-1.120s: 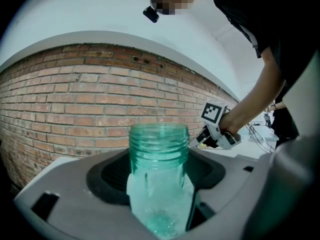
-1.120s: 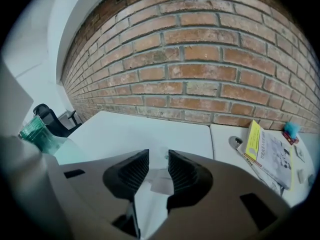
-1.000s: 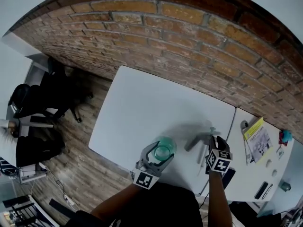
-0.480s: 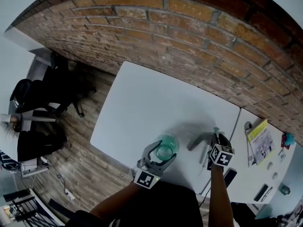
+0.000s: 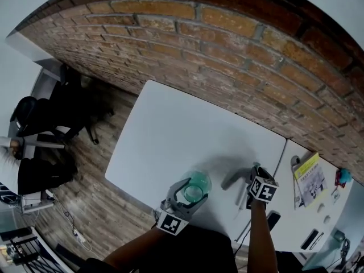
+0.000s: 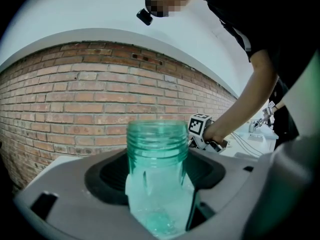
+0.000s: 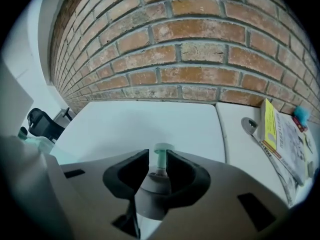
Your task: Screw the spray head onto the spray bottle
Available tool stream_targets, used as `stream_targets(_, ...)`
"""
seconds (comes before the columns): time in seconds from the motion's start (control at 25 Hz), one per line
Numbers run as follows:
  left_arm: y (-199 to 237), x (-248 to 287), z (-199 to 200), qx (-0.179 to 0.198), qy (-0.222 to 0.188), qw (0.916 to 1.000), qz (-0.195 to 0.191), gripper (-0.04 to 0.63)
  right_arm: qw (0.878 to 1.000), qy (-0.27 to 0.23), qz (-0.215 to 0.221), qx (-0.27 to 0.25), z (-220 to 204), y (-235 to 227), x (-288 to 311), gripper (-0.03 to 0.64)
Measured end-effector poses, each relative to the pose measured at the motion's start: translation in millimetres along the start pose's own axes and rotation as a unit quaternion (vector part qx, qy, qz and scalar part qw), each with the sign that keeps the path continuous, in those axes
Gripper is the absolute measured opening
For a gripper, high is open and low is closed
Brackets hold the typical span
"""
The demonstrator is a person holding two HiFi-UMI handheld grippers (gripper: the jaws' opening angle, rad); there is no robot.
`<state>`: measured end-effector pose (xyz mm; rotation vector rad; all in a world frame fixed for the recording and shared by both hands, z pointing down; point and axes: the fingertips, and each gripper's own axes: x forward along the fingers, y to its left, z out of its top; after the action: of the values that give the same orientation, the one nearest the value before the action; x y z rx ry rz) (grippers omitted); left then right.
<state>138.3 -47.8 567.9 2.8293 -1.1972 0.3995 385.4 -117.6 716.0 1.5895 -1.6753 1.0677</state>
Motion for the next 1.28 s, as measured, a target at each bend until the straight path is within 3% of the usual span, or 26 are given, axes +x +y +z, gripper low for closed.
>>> stream_targets(0.52,1.3,0.9,-0.3,0.000,0.000,1.0000,0.006,0.321,0.998,0.069,0.003,0.013,-5.2,-3.7,12.5,0.117)
stream_targets(0.8,2.1,1.6,1.6,-0.001,-0.005,1.0000,0.007,0.321,0.991,0.127,0.011,0.036,-8.2,-2.3,17.8,0.115)
stream_targets(1.28,1.2,-0.6,0.7,-0.004,-0.005,1.0000,0.005,0.321,0.983,0.179,-0.006,0.034,-13.3,-5.9,24.7,0.117)
